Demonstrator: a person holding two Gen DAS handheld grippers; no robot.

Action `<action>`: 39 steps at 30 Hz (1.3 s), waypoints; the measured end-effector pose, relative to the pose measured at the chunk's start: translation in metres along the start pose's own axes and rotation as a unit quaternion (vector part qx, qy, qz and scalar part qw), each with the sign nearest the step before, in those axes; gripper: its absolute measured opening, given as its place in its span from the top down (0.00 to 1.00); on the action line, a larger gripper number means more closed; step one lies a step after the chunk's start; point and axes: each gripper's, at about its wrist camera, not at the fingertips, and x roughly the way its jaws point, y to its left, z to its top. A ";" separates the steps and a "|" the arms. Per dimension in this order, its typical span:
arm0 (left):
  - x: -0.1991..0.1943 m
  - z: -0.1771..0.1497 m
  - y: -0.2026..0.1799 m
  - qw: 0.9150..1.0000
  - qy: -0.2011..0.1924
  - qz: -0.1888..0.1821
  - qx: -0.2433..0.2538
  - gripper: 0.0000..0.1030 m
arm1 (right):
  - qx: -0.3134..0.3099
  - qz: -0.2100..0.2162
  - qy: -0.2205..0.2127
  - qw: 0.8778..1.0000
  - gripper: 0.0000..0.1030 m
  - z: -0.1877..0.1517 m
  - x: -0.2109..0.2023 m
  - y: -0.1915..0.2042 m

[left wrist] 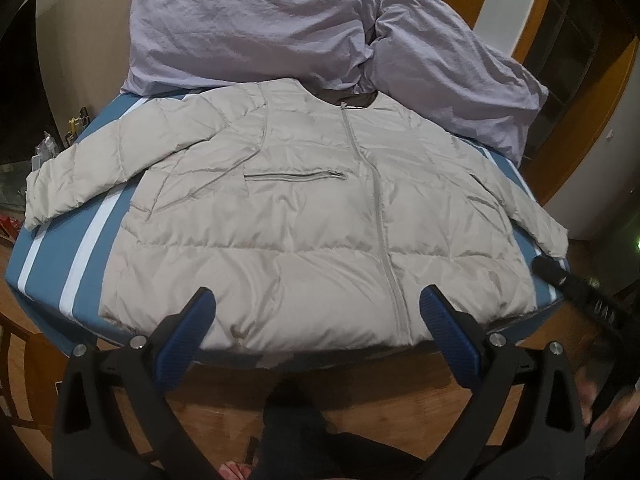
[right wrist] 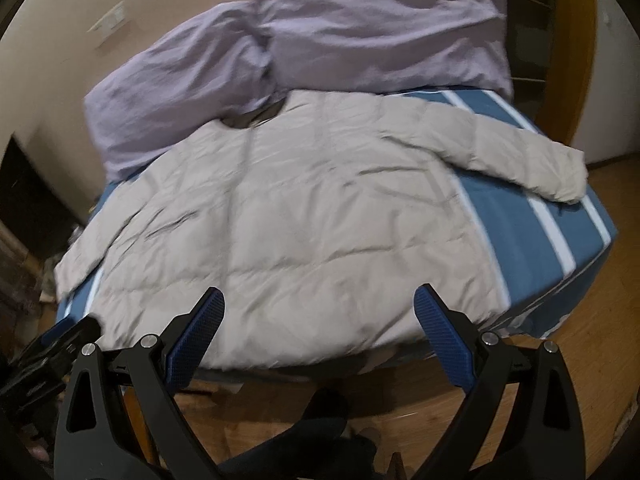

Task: Fold large clothes
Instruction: 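Grasp the jacket sleeve cuff with the right gripper and lift it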

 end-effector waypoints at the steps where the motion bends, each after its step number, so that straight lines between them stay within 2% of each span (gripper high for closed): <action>1: 0.006 0.004 0.000 1.000 0.002 0.005 0.001 0.02 | 0.014 -0.011 0.000 1.000 0.05 0.007 0.007 -0.013; 8: 0.045 0.032 0.006 1.000 0.015 0.023 -0.004 0.02 | 0.072 -0.093 0.017 0.993 0.05 0.048 0.057 -0.088; 13: 0.075 0.056 0.009 0.999 0.021 0.039 -0.010 0.02 | 0.137 -0.170 0.028 0.975 0.05 0.080 0.087 -0.157; 16: 0.092 0.071 0.012 0.998 0.024 0.047 -0.014 0.02 | 0.181 -0.218 0.026 0.959 0.06 0.100 0.098 -0.203; 19: 0.106 0.082 0.013 0.998 0.027 0.056 -0.011 0.02 | 0.247 -0.237 0.032 0.939 0.10 0.111 0.106 -0.250; 23: 0.125 0.094 0.013 0.997 0.036 0.064 -0.005 0.02 | 0.310 -0.242 0.044 0.918 0.16 0.116 0.116 -0.295; 29: 0.144 0.103 0.014 0.996 0.048 0.072 -0.002 0.02 | 0.359 -0.243 0.063 0.899 0.24 0.115 0.136 -0.324; 32: 0.151 0.106 0.017 0.996 0.053 0.073 -0.004 0.02 | 0.377 -0.216 0.054 0.899 0.38 0.106 0.133 -0.325; 33: 0.152 0.106 0.017 0.996 0.054 0.074 -0.005 0.02 | 0.370 -0.213 0.047 0.903 0.43 0.105 0.133 -0.321; 34: 0.154 0.107 0.018 0.996 0.055 0.074 -0.007 0.02 | 0.364 -0.208 0.046 0.907 0.52 0.108 0.137 -0.320; 35: 0.155 0.107 0.019 0.996 0.056 0.073 -0.008 0.02 | 0.358 -0.208 0.046 0.909 0.56 0.110 0.137 -0.318; 37: 0.157 0.109 0.020 0.996 0.056 0.072 -0.009 0.02 | 0.340 -0.209 0.042 0.916 0.75 0.116 0.136 -0.312; 39: 0.157 0.109 0.021 0.996 0.055 0.072 -0.010 0.02 | 0.319 -0.220 0.038 0.921 0.81 0.124 0.132 -0.304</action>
